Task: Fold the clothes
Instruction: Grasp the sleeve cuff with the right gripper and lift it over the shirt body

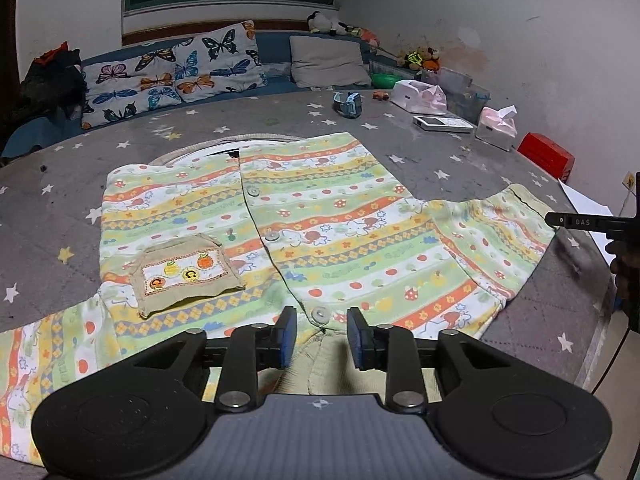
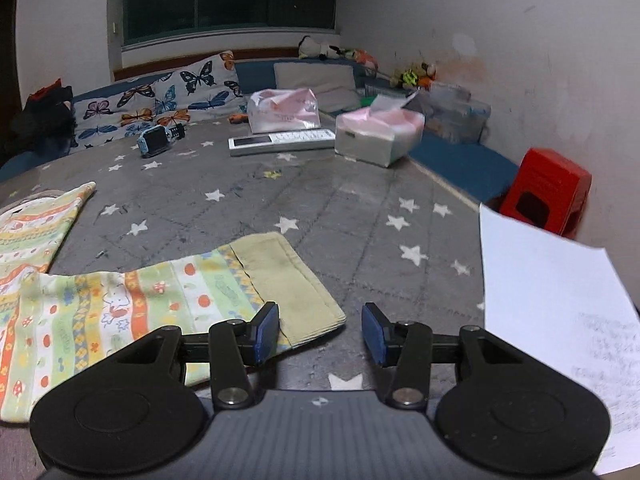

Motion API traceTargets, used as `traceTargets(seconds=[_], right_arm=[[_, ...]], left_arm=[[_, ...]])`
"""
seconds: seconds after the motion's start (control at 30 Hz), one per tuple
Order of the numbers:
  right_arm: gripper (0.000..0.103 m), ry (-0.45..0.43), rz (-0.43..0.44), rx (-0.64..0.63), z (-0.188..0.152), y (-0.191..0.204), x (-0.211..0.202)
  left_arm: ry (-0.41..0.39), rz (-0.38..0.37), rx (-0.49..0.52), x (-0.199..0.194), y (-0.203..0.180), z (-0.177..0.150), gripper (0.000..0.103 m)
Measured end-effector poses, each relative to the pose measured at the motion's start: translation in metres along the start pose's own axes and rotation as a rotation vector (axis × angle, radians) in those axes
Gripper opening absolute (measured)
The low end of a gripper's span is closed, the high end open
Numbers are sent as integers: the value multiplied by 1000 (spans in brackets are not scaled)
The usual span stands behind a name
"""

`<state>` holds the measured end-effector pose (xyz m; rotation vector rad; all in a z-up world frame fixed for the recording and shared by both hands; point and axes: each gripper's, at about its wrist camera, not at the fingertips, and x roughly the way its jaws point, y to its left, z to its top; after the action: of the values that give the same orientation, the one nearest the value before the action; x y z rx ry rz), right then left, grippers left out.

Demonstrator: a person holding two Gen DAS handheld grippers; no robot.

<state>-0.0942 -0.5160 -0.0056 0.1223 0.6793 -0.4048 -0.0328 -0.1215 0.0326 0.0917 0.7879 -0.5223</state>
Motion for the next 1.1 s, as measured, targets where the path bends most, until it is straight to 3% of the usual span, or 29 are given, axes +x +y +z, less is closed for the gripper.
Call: traceTargets(seconds=[0.1,0.2,0.27,0.33,0.53,0.77,1.1], right_arm=[[44,-6,17,15,-2,-1,1],[31,-12,29,25,-2,2,1],[14,-12,47,27,-1,6,0],[9,-13,62,38,1,8,-2],[7,-77,112,49,15,17,-26],[7,-199,254,-18,50,49,-80],[7,-262,528,-205,80,156,-127]], left_arm=[[5,3,-4,1,0,0,31],[8,-3,-4,1,-3,1,31],[6,-9,1,1,-6,1,31],[4,-15,10,2,-9,2,33],[4,-23,22,3,-15,0,36],[-16,-14,-5,-4,-5,-4,36],[-62,15,-72,-26,25,-15,39]])
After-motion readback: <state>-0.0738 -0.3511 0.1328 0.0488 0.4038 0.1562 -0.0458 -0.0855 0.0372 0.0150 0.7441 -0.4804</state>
